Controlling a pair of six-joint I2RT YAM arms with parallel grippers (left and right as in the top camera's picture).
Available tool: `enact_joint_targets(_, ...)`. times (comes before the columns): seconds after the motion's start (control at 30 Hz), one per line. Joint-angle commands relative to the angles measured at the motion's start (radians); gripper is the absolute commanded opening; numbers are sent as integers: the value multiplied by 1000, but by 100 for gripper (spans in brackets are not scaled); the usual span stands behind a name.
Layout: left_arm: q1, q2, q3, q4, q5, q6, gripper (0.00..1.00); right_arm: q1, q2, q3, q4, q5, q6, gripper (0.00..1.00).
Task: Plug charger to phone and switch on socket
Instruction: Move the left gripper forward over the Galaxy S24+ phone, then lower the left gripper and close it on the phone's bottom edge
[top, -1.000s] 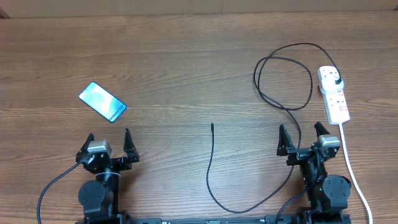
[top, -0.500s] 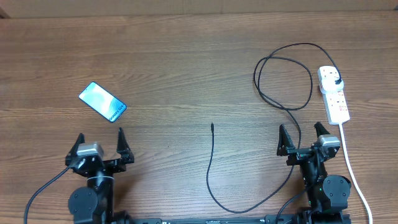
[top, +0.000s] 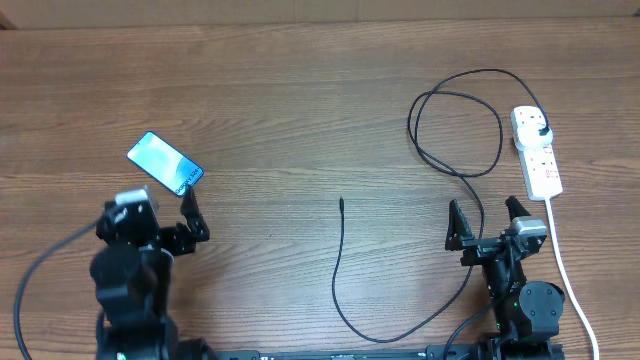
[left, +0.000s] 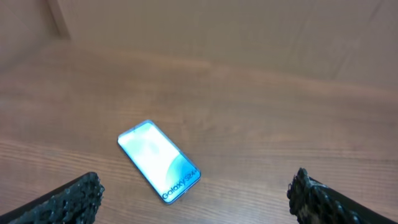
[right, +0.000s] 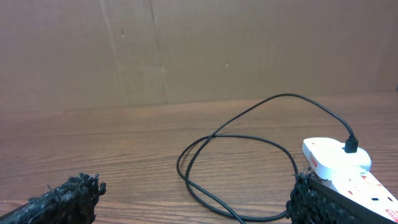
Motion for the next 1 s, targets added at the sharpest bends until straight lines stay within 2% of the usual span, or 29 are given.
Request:
enact_joint_targets(0.0,6,120,137,-66,-23,19,99,4,-11,-11,2,14,-4,100)
enact_joint_targets(0.6,6,790,767,-591,-24,-7,100,4,-11,-11,2,14,-4,100)
enact_joint_targets(0.8,6,945,890,-711,38,53,100,4,-11,-11,2,14,-4,100)
enact_joint_targets(0.97,6,1017,904,-732,39,52,99,4,-11,-11,2,14,-4,100)
